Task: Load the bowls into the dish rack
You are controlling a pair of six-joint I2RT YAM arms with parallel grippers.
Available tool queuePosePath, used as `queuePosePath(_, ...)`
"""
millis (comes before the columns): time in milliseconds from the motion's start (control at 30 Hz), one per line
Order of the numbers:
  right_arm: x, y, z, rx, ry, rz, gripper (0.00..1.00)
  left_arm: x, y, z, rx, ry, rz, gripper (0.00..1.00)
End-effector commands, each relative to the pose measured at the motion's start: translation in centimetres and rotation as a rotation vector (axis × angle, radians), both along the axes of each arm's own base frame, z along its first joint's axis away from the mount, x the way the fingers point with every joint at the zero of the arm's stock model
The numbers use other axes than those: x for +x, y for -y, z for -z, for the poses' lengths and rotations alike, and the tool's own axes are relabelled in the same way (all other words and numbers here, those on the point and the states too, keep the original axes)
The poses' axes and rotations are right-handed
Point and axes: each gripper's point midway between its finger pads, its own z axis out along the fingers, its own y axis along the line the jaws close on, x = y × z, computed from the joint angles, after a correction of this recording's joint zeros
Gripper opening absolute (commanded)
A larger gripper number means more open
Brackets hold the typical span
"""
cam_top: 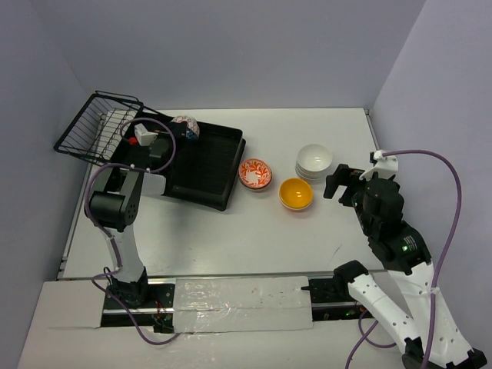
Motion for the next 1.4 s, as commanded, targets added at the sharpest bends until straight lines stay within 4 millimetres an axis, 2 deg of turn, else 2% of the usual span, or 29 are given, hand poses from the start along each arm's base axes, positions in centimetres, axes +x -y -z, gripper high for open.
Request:
queuePosePath(0,-0.1,-0.2,-1.0,0.007,0.032,-0.012,0.99,-0.6,0.0,-2.9,-0.057,0.111,-0.003,0.02)
queuePosePath(200,-0.1,-0.3,-0.9,0.016,0.031,-0.018,0.99,-1.1,-0.2,-2.8,-0.050,0.099,-0.004,0.05)
queuePosePath(300,-0.2,-0.4,-1.0,0.023,0.036,-0.023,0.99,-1.3,-0.1,-3.2,-0.047,0.100,0.000,0.15)
queuePosePath(333,-0.3,-0.4,-1.1,0.025,0.039,-0.023,0.99,-1.3,-0.1,-3.3,-0.040,0.099,0.003,0.22)
queuePosePath(433,-0.4,-0.5,-1.2,0.029,0.044,-0.029,0.99,-1.3,0.1,-3.7,-0.024,0.084,0.010,0.37)
queuePosePath(500,-0.5,-0.4,-1.3,0.028,0.047,-0.029,0.99,-1.5,0.2,-4.2,-0.018,0.083,0.015,0.44)
queuePosePath(533,-0.6,-0.4,-1.2,0.029,0.048,-0.029,0.99,-1.7,0.2,-4.3,-0.015,0.083,0.016,0.51)
queuePosePath(633,-0.8,-0.4,-1.5,0.035,0.059,-0.034,0.99,-2.2,0.0,-4.9,-0.006,0.070,0.015,0.59)
queuePosePath(667,-0.8,-0.4,-1.5,0.036,0.060,-0.035,0.99,-2.6,0.1,-6.0,-0.004,0.082,0.021,0.64)
queuePosePath(700,-0.8,-0.4,-1.5,0.038,0.060,-0.036,0.99,-2.8,0.2,-5.4,0.012,0.039,0.025,0.66)
queuePosePath(767,-1.0,-0.5,-1.7,0.040,0.067,-0.043,0.99,-3.0,0.6,-6.0,0.054,0.006,0.046,0.75)
queuePosePath(800,-1.0,-0.4,-1.7,0.042,0.067,-0.041,0.99,-3.3,0.9,-8.4,0.072,0.025,0.057,0.78)
queuePosePath(833,-1.1,-0.4,-1.8,0.042,0.072,-0.043,0.99,-3.6,1.2,-6.8,0.155,-0.066,0.073,0.80)
queuePosePath(867,-1.2,-0.4,-1.8,0.041,0.074,-0.043,0.99,-3.8,1.5,-7.2,0.204,-0.089,0.088,0.85)
queuePosePath(900,-1.2,-0.3,-1.9,0.042,0.075,-0.042,0.99,-4.2,2.5,-10.3,0.241,-0.059,0.107,0.88)
queuePosePath(933,-1.3,-0.3,-1.9,0.041,0.077,-0.042,0.99,-4.9,2.8,-8.3,0.356,-0.166,0.131,0.93)
queuePosePath(967,-1.4,-0.3,-2.0,0.039,0.078,-0.044,0.99,-5.3,3.4,-8.7,0.418,-0.185,0.151,0.96)
queuePosePath(1000,-1.4,-0.3,-1.9,0.036,0.078,-0.045,0.99,-6.1,5.0,-9.0,0.475,-0.202,0.196,0.97)
queuePosePath(1033,-1.4,-0.3,-2.0,0.036,0.081,-0.047,0.99,-6.1,5.8,-11.1,0.561,-0.178,0.220,0.98)
queuePosePath(1067,-1.4,-0.3,-1.9,0.032,0.079,-0.050,0.99,-7.1,6.5,-8.9,0.638,-0.277,0.276,0.98)
queuePosePath(1100,-1.4,-0.4,-1.9,0.033,0.080,-0.054,0.99,-8.1,8.3,-8.8,0.689,-0.289,0.333,0.98)
queuePosePath(1133,-1.4,-0.4,-1.8,0.029,0.077,-0.058,0.99,-8.4,9.5,-10.0,0.773,-0.253,0.390,0.98)
queuePosePath(1167,-1.4,-0.5,-1.8,0.027,0.075,-0.062,0.99,-9.5,10.3,-9.0,0.836,-0.290,0.453,0.98)
queuePosePath(1200,-1.3,-0.6,-1.7,0.029,0.073,-0.068,0.99,-10.4,12.6,-9.7,0.889,-0.256,0.520,0.98)
queuePosePath(1267,-1.3,-0.8,-1.6,0.031,0.072,-0.076,0.99,-12.1,14.9,-9.2,1.070,-0.195,0.665,0.98)
queuePosePath(1300,-1.3,-1.0,-1.6,0.035,0.071,-0.086,0.99,-13.7,16.8,-7.9,1.153,-0.214,0.764,0.98)
queuePosePath(1333,-1.3,-1.1,-1.6,0.039,0.074,-0.092,0.99,-14.5,17.4,-7.0,1.286,-0.177,0.840,0.98)
queuePosePath(1367,-1.3,-1.2,-1.5,0.042,0.073,-0.097,0.99,-15.1,18.3,-5.0,1.371,-0.192,0.911,0.98)
